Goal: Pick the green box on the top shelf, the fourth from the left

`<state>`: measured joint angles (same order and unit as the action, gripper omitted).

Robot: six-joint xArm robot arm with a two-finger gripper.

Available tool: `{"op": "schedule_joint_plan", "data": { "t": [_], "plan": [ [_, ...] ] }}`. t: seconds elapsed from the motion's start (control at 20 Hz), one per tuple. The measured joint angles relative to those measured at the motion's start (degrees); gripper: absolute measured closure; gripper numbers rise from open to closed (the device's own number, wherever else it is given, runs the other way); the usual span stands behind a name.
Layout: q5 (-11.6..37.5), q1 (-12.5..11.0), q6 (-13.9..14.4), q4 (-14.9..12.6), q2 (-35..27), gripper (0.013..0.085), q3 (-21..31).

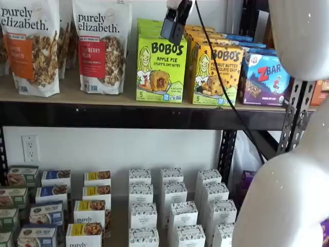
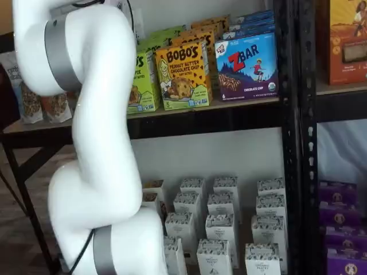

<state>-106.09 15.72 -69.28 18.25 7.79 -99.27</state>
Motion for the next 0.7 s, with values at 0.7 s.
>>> {"op": "schedule_joint_plan", "data": {
  "t": [0.7],
  "plan": [
    [4.95,-3.45,-2.78,4.00,2.56,0.0130,3.38]
  ]
}}
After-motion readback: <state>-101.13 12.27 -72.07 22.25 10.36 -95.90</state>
